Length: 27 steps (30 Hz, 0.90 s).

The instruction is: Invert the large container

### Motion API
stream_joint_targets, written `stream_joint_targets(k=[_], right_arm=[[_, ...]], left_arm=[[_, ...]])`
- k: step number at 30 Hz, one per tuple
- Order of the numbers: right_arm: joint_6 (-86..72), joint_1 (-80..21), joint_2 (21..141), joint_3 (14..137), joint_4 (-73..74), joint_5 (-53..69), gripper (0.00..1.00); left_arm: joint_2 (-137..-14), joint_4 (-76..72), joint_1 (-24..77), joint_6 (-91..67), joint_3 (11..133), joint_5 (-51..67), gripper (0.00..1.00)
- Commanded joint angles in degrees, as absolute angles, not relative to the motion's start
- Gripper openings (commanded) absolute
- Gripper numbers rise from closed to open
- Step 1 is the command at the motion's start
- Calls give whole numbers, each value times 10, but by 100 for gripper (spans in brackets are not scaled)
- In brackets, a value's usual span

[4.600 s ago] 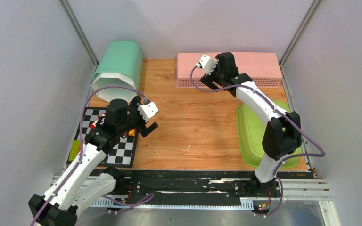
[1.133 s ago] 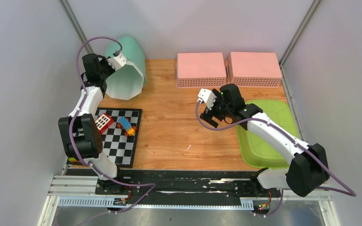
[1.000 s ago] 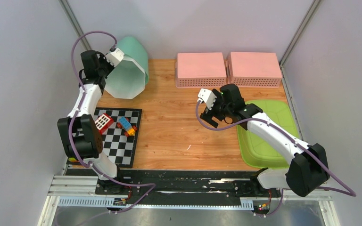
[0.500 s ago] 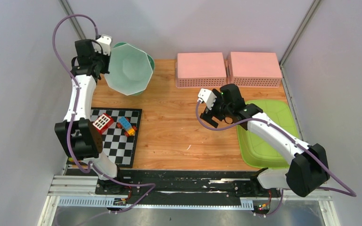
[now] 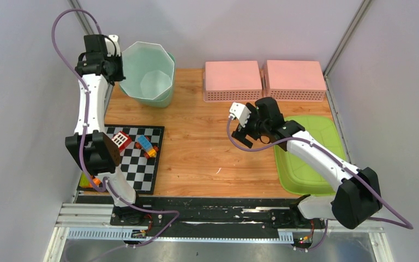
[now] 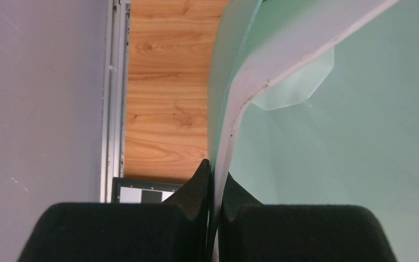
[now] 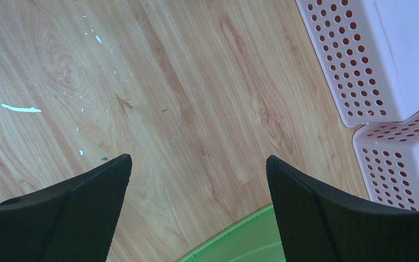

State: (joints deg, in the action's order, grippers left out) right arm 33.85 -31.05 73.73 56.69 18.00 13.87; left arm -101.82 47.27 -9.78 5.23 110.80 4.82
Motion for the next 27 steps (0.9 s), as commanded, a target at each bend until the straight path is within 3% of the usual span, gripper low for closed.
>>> stream_joint_targets(k=[1, 10, 18, 27], right_arm=[[336, -318, 722, 557, 183, 148, 95], [338, -318, 722, 555, 183, 152, 95], [338, -318, 721, 554, 183, 152, 95], [339, -318, 722, 552, 183, 153, 95]], left_arm=[[-1038, 509, -97, -18, 1157, 47, 0], [-1052, 509, -107, -73, 1181, 47, 0], [-1047, 480, -108, -79, 1183, 18, 30], [-1067, 444, -110, -68, 1192, 9, 32]])
